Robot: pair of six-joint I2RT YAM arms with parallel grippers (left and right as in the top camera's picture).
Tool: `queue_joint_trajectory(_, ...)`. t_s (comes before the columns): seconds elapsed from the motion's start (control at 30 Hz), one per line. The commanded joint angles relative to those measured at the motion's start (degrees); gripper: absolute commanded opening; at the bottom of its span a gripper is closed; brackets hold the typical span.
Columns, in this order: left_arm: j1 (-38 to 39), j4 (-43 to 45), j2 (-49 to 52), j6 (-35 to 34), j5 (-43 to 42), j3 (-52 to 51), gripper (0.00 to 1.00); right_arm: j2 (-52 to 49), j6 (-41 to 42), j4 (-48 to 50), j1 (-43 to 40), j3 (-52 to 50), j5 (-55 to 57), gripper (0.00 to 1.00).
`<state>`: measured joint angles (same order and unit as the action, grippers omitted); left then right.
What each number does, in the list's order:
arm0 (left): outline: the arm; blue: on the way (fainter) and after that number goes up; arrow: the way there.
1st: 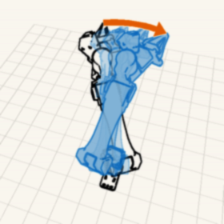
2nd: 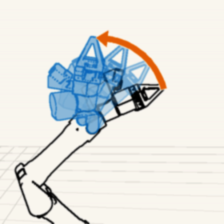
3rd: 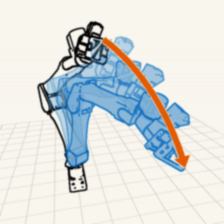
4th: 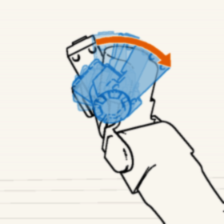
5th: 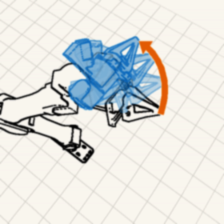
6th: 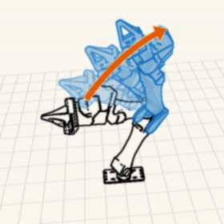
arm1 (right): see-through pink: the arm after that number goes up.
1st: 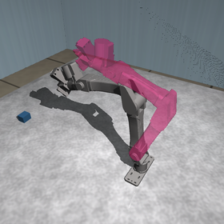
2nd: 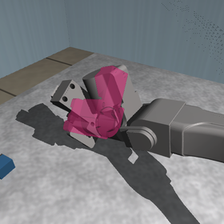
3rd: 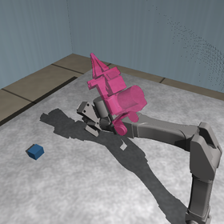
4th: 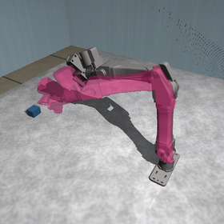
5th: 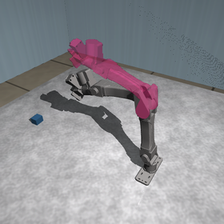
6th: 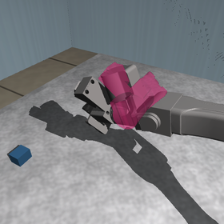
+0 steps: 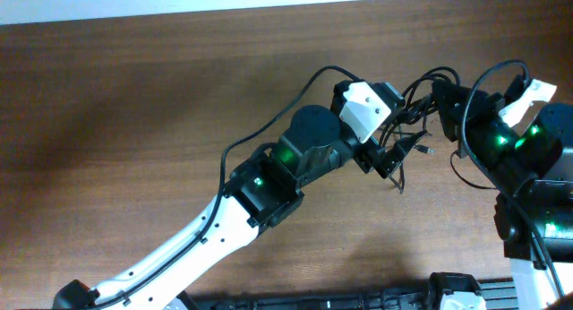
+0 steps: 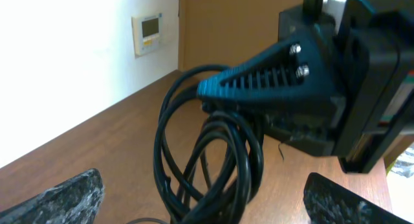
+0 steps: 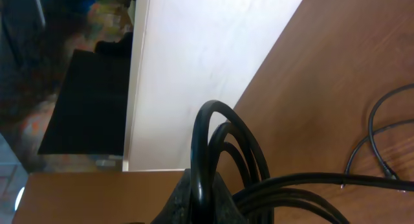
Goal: Untangle cables
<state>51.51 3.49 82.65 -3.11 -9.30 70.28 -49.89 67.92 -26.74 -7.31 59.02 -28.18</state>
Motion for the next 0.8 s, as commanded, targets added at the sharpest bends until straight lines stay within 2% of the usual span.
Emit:
queue_joint_trajectory(0.0,0.35,0.39,0.07,-0.98,3.43,0.70,0.99,0.28,-0.70,-1.16,0.17,0.42,-1.40,0.04)
queue_joint_trajectory(0.2,0.35,-0.37,0.07,-1.22,9.79,0.70,0.99,0.28,-1.68,-2.60,0.17,0.42,-2.99,0.04)
queue_joint_trajectory(0.33,0.37,-0.70,0.07,-1.22,9.38,0.70,0.99,0.28,-1.68,-2.60,0.17,0.42,-3.21,0.04)
queue_joint_trajectory(0.43,0.37,-0.57,0.07,-1.25,5.42,0.70,0.99,0.28,-1.68,-2.60,0.17,0.42,-3.34,0.04)
queue_joint_trajectory(0.53,0.37,-0.68,0.07,-1.22,5.99,0.70,0.99,0.28,-1.68,-2.60,0.17,0.42,-4.52,0.04)
queue_joint_trajectory(0.63,0.02,-2.40,0.07,-1.20,12.57,0.70,0.99,0.28,-3.23,-2.69,0.17,0.42,-5.35,0.04)
queue_joint_trajectory(0.77,-1.84,-6.99,0.07,-1.29,15.15,0.70,0.99,0.28,-3.19,-2.78,0.15,0.42,-5.70,0.04)
